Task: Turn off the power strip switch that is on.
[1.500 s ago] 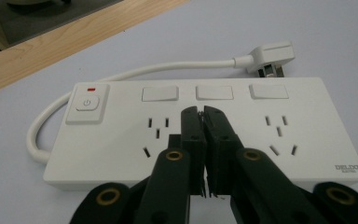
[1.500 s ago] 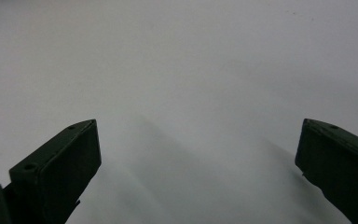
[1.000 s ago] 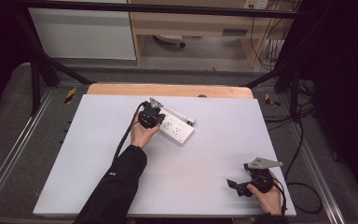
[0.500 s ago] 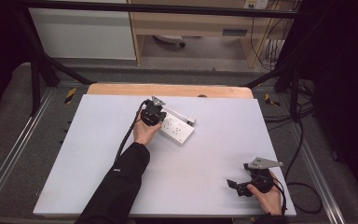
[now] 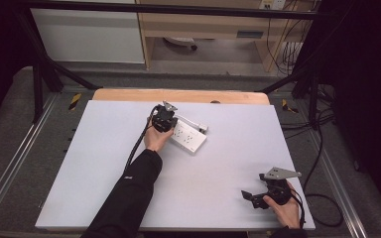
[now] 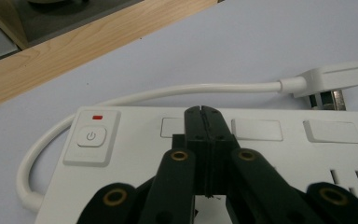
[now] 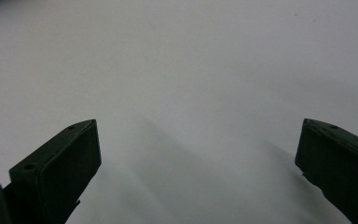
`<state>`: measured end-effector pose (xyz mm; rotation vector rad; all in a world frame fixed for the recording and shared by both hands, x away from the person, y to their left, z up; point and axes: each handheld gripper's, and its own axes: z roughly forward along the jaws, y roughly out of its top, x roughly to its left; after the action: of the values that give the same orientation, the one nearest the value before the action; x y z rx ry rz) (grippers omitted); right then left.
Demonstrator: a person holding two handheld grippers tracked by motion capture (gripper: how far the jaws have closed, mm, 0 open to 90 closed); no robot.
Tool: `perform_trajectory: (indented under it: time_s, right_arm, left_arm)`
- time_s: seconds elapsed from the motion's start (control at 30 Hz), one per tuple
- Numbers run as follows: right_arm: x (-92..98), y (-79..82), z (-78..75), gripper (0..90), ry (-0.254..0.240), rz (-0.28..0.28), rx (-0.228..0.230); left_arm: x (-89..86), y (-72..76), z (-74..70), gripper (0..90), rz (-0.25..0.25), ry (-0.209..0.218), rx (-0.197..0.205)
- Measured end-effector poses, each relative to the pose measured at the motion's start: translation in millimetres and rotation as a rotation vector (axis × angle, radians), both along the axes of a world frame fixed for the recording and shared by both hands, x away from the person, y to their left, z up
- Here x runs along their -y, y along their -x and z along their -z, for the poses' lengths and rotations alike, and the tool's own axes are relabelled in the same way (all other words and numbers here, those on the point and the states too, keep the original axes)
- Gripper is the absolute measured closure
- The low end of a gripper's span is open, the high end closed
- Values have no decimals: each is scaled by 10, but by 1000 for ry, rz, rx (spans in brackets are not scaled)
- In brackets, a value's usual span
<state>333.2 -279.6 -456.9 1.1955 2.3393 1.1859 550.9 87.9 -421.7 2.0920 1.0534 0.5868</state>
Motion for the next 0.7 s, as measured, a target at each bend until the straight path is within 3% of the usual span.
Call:
perform_trajectory:
  time_s: [0.7]
  right_arm:
    - [3,1,-3,7,-8,-1,2]
  left_arm:
    - [43,-91,73,899,-3,-1,6]
